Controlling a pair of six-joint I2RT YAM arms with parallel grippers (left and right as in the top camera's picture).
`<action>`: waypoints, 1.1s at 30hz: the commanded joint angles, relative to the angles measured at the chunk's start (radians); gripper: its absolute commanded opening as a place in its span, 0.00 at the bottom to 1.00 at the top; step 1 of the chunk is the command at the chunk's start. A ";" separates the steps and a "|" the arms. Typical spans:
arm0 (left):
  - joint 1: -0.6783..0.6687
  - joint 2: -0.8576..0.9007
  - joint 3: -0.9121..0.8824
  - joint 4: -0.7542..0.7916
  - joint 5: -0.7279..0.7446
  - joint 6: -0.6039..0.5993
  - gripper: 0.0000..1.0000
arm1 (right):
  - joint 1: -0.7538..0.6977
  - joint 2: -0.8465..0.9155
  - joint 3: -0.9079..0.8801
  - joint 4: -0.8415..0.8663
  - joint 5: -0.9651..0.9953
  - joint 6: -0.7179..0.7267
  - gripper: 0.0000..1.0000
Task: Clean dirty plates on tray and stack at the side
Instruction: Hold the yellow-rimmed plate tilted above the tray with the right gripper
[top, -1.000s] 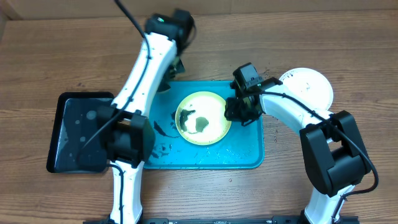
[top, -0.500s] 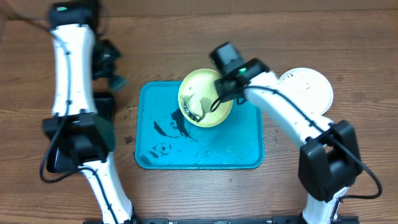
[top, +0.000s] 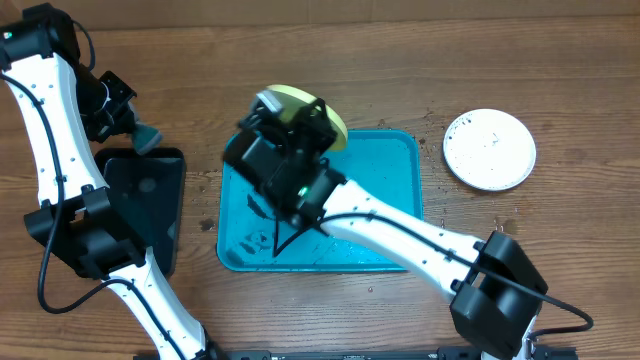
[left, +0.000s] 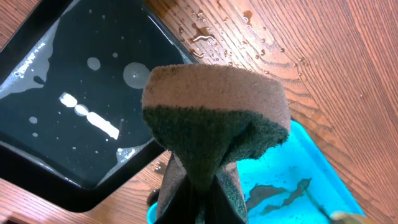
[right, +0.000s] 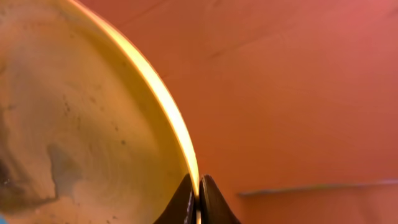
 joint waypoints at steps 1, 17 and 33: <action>0.004 -0.047 0.017 -0.003 0.023 0.050 0.04 | 0.042 -0.010 0.027 0.101 0.203 -0.332 0.04; 0.003 -0.047 0.017 -0.003 0.032 0.064 0.04 | 0.084 -0.010 0.025 -0.222 -0.048 -0.121 0.04; 0.003 -0.047 0.017 -0.002 0.050 0.069 0.04 | 0.099 -0.010 0.025 -0.224 0.074 -0.164 0.04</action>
